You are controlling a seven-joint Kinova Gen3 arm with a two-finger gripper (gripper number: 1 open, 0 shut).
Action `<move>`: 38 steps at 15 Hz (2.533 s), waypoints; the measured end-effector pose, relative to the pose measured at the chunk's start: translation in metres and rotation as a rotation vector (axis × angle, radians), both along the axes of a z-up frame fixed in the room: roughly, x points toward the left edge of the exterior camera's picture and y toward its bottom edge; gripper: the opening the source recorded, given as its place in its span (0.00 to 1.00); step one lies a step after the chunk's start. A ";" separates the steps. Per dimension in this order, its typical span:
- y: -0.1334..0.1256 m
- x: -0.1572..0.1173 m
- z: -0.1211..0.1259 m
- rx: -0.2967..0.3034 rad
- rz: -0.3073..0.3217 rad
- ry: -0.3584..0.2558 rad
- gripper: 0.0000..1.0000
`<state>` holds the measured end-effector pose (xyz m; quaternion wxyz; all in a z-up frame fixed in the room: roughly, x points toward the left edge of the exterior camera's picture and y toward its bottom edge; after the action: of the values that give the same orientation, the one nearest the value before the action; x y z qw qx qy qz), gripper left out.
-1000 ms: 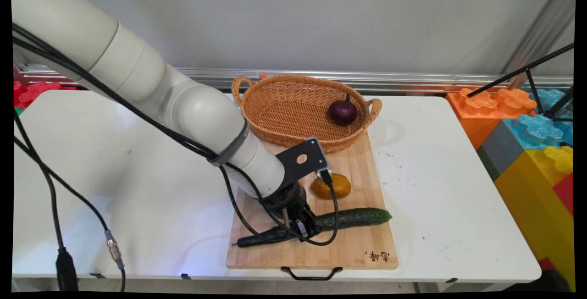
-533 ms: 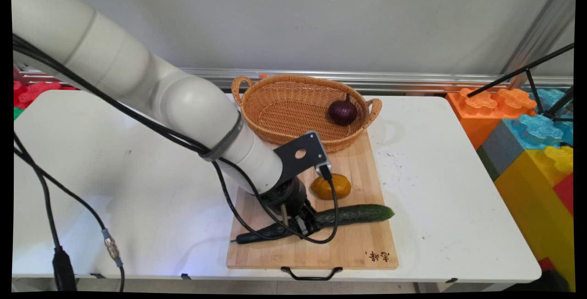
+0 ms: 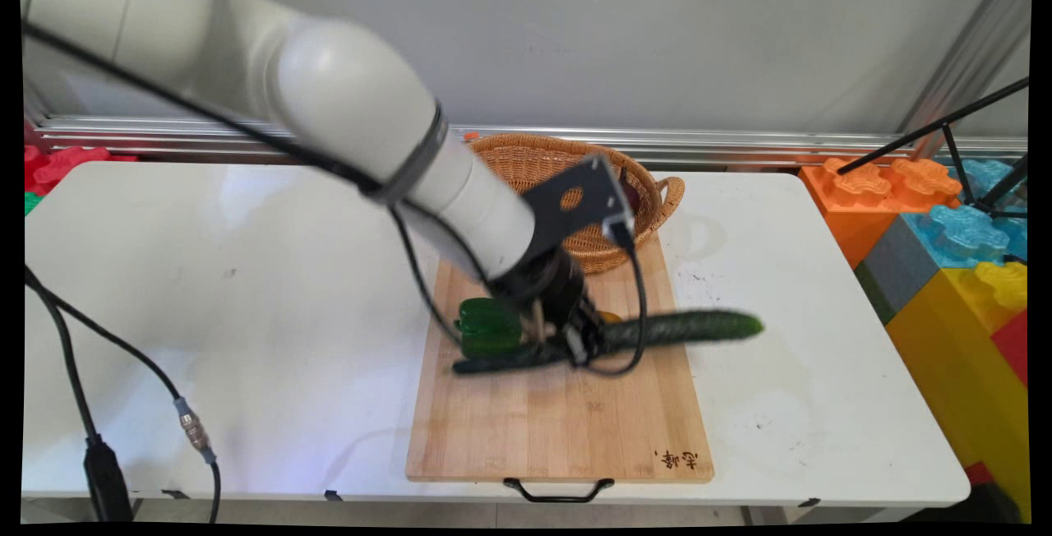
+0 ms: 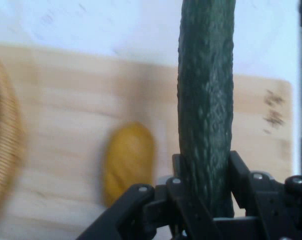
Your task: Place the picked object in the vegetable basket
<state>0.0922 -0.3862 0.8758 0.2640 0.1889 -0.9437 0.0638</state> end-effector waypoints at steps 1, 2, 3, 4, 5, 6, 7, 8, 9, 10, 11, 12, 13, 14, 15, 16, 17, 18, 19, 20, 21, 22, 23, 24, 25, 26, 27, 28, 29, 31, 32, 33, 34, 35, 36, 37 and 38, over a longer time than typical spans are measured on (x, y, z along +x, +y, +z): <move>-0.009 0.000 0.007 -0.032 -0.009 -0.003 0.00; -0.019 0.002 0.012 -0.063 -0.014 -0.009 0.00; -0.035 0.007 0.018 -0.107 -0.017 -0.020 0.00; -0.050 0.012 0.021 -0.147 -0.019 -0.032 0.00; -0.060 0.015 0.023 -0.175 -0.020 -0.042 0.00; -0.076 0.021 0.024 -0.215 -0.024 -0.057 0.00; -0.091 0.026 0.025 -0.254 -0.030 -0.073 0.00; -0.106 0.032 0.024 -0.291 -0.040 -0.089 0.00; -0.120 0.037 0.023 -0.326 -0.053 -0.106 0.00; -0.130 0.041 0.021 -0.350 -0.068 -0.120 0.00; -0.138 0.044 0.019 -0.368 -0.081 -0.131 0.00; -0.151 0.048 0.015 -0.397 -0.111 -0.152 0.00; -0.164 0.054 0.009 -0.424 -0.152 -0.176 0.00; -0.174 0.058 0.004 -0.445 -0.187 -0.194 0.00; -0.183 0.060 0.000 -0.465 -0.220 -0.209 0.00; -0.192 0.062 -0.003 -0.487 -0.256 -0.224 0.00; -0.200 0.064 -0.006 -0.504 -0.284 -0.237 0.00; -0.206 0.066 -0.009 -0.517 -0.303 -0.247 0.00; -0.212 0.068 -0.011 -0.528 -0.321 -0.256 0.00; -0.220 0.070 -0.013 -0.542 -0.343 -0.267 0.00; -0.225 0.072 -0.015 -0.553 -0.361 -0.276 0.00; -0.232 0.074 -0.018 -0.564 -0.380 -0.286 0.00; -0.238 0.077 -0.020 -0.569 -0.395 -0.294 0.00; -0.244 0.080 -0.024 -0.570 -0.408 -0.304 0.00; -0.247 0.082 -0.026 -0.567 -0.415 -0.310 0.00; -0.251 0.085 -0.030 -0.561 -0.424 -0.318 0.00; -0.253 0.088 -0.033 -0.554 -0.431 -0.325 0.00; -0.255 0.090 -0.036 -0.548 -0.434 -0.328 0.00; -0.257 0.092 -0.039 -0.539 -0.439 -0.333 0.00; -0.261 0.095 -0.045 -0.529 -0.446 -0.338 0.00; -0.263 0.097 -0.049 -0.524 -0.449 -0.340 0.00; -0.266 0.098 -0.053 -0.519 -0.451 -0.340 0.00; -0.268 0.099 -0.057 -0.516 -0.452 -0.339 0.00; -0.270 0.099 -0.060 -0.513 -0.453 -0.337 0.00; -0.272 0.098 -0.063 -0.514 -0.456 -0.334 1.00; -0.274 0.097 -0.065 -0.516 -0.456 -0.329 1.00; -0.275 0.097 -0.066 -0.518 -0.454 -0.326 1.00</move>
<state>0.1893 -0.6612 0.8094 0.1569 -0.1105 -0.9437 0.2694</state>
